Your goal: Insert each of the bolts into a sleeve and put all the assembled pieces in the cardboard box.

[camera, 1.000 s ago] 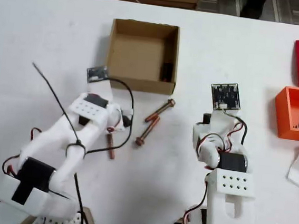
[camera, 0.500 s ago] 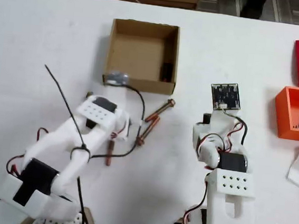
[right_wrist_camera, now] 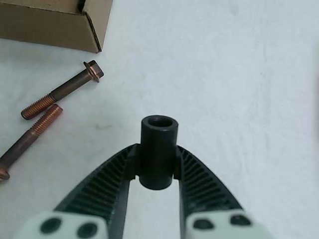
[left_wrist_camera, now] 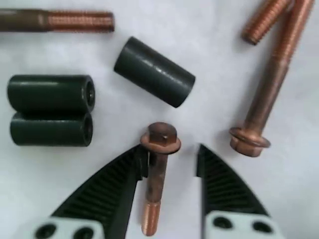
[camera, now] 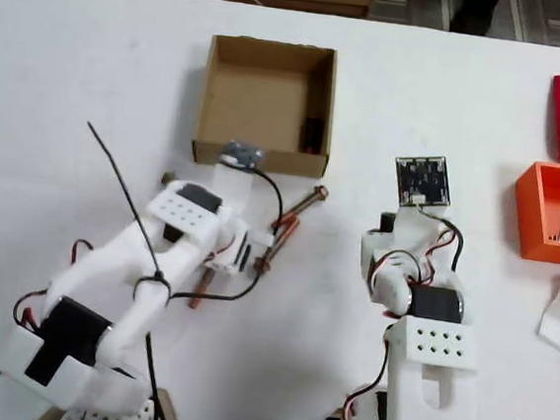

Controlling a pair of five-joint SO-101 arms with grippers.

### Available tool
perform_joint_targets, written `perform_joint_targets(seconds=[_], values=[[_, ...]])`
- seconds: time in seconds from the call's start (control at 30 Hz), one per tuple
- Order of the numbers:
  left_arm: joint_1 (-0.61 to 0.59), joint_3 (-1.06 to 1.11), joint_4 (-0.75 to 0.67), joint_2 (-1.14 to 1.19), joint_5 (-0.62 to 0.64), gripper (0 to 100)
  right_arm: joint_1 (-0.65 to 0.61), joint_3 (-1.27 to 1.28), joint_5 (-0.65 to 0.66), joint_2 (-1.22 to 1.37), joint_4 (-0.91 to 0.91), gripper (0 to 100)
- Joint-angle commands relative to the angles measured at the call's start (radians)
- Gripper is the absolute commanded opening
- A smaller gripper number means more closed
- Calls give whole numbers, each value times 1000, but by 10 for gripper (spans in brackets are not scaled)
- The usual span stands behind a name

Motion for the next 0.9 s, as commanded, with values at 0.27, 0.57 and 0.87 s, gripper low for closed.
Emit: perform_joint_targets(seconds=[0.27, 0.57, 0.87], values=[[12, 10, -8, -5, 12, 50, 2, -8, -5, -36, -19, 22], [11, -1, -2, -15, -17, 25, 2, -8, -5, -36, -19, 22], [18, -291, 397, -15, -15, 25, 8, 9, -3, -97, -10, 22]])
